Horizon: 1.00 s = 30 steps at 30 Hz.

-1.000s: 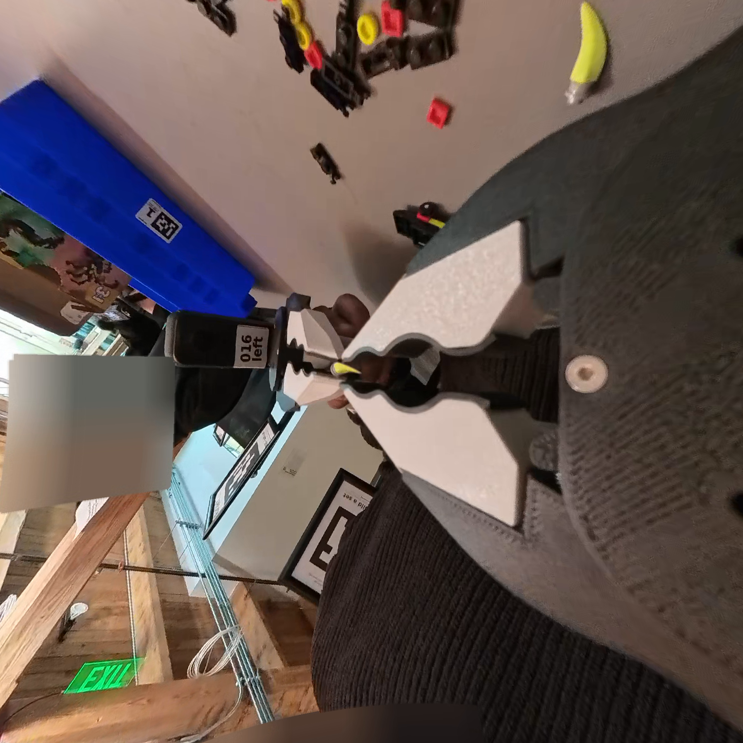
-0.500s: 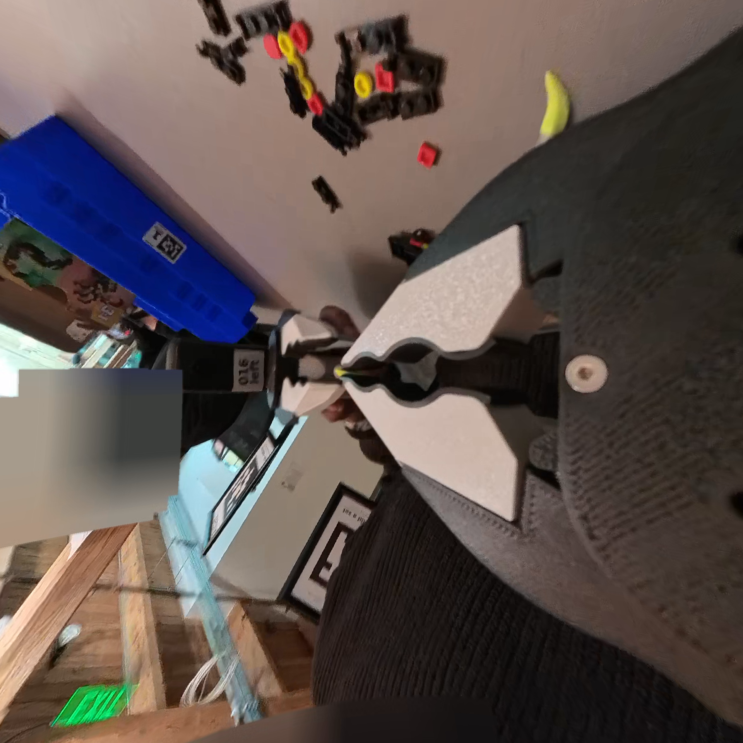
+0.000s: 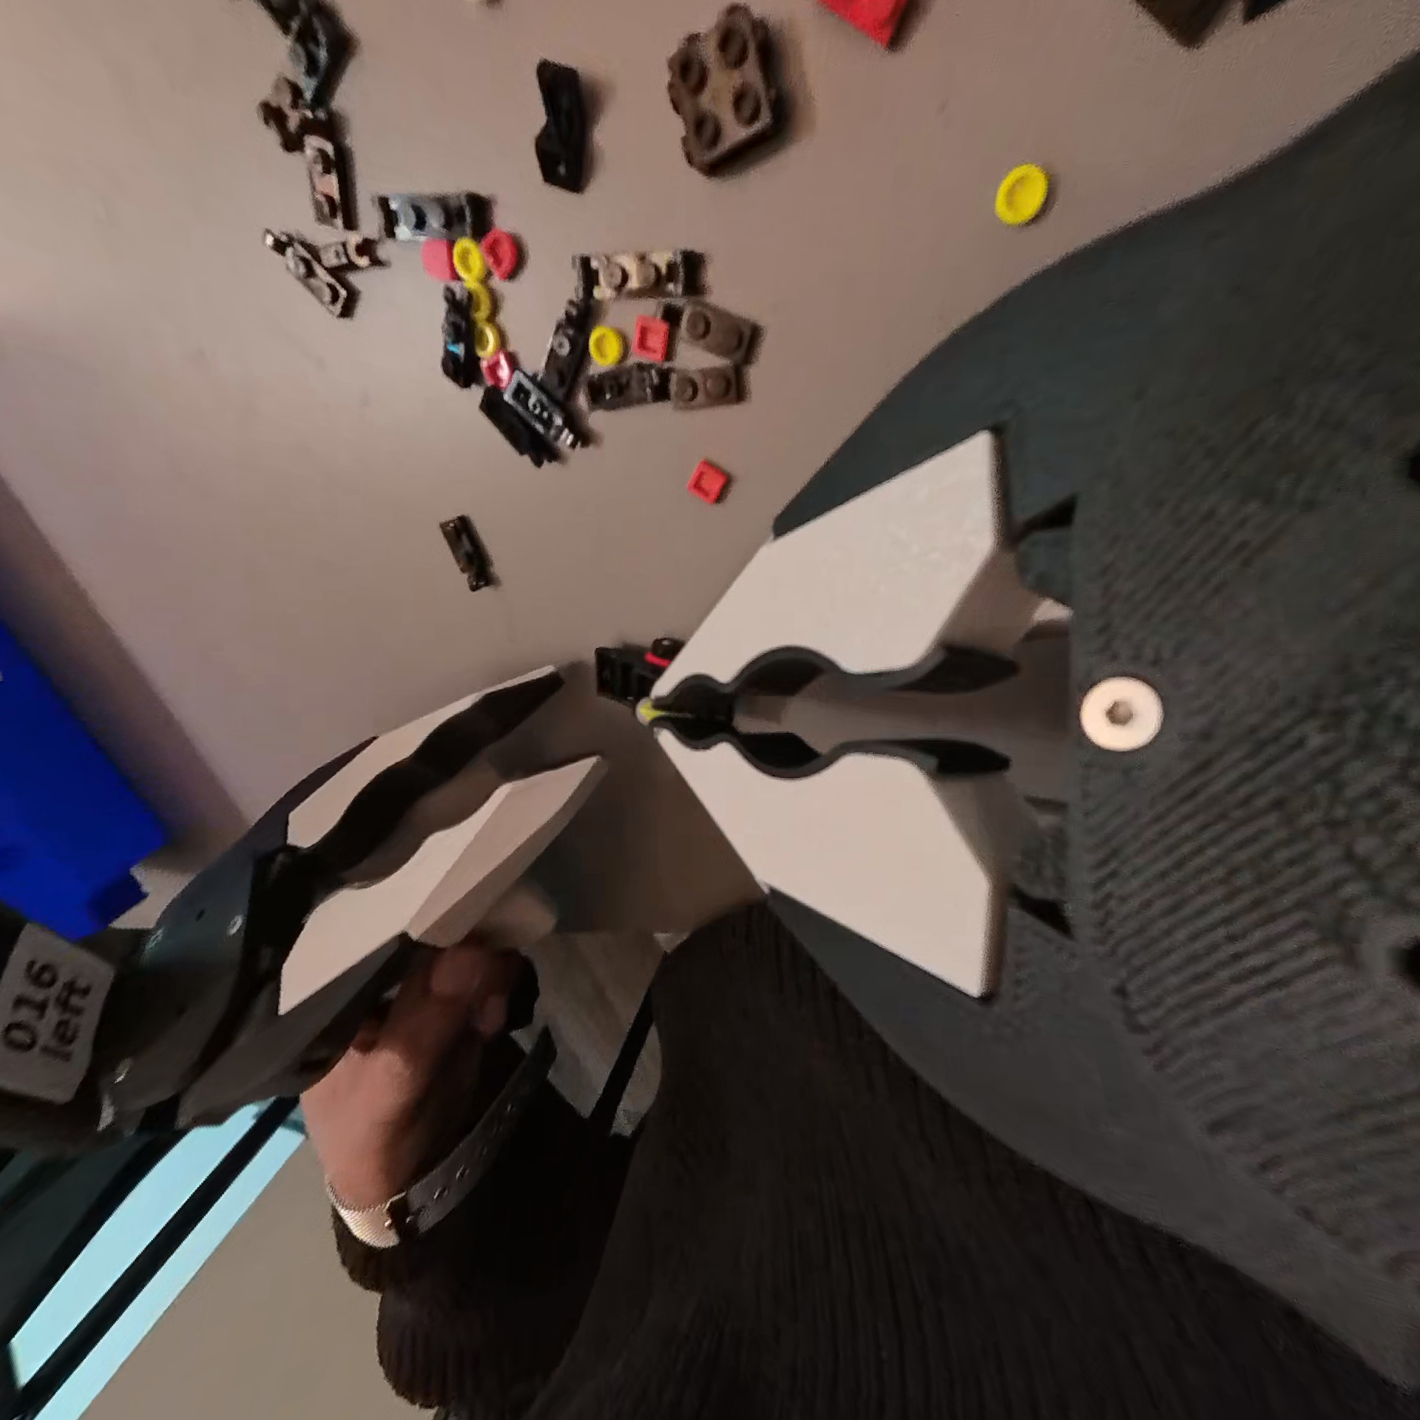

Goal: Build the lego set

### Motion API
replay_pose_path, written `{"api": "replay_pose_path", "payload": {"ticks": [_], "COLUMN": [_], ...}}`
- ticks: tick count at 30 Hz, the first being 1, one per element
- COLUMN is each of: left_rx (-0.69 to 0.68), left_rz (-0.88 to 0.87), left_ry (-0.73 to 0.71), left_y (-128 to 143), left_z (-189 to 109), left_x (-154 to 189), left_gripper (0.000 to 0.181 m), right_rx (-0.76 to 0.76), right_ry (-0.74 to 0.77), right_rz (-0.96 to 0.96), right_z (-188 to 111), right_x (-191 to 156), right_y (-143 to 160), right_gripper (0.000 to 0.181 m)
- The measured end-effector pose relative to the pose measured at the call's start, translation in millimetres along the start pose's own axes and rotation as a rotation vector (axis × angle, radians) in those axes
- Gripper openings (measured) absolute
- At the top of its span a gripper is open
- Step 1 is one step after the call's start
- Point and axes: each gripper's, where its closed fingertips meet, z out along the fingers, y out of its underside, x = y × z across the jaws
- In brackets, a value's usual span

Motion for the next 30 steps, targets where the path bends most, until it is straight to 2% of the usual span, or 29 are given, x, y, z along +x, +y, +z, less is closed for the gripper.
{"api": "replay_pose_path", "payload": {"ticks": [1, 5, 16, 23, 27, 30], "left_rx": [0.001, -0.023, -0.051, 0.024, 0.023, 0.007], "left_rz": [-0.004, -0.003, -0.039, -0.103, -0.099, -0.107], "left_ry": [0.002, 0.013, 0.188, 0.283, 0.299, 0.261], "left_y": [-0.2, 3.7, 4.5, -8.6, -8.3, -5.8], "left_z": [-0.2, 1.5, 15.2, 7.7, 8.3, 13.0], "left_x": [-0.4, -1.6, 22.3, 30.2, 33.2, 27.0], "left_gripper": [0.031, 0.034, 0.043, 0.029, 0.01, 0.011], "right_rx": [-0.013, -0.043, -0.056, -0.005, 0.018, 0.02], "right_ry": [-0.005, -0.025, -0.012, -0.046, -0.056, -0.068], "right_rz": [0.01, 0.02, -0.015, 0.06, 0.073, 0.091], "right_z": [0.8, 2.6, -1.1, -2.5, -2.9, -2.6], "right_x": [1.3, 1.8, 3.6, 4.7, 4.6, 4.8], "right_y": [2.8, 8.9, 10.2, 4.4, 1.3, 1.9], "right_gripper": [0.0, 0.0, 0.0, 0.0, 0.0, 0.0]}}
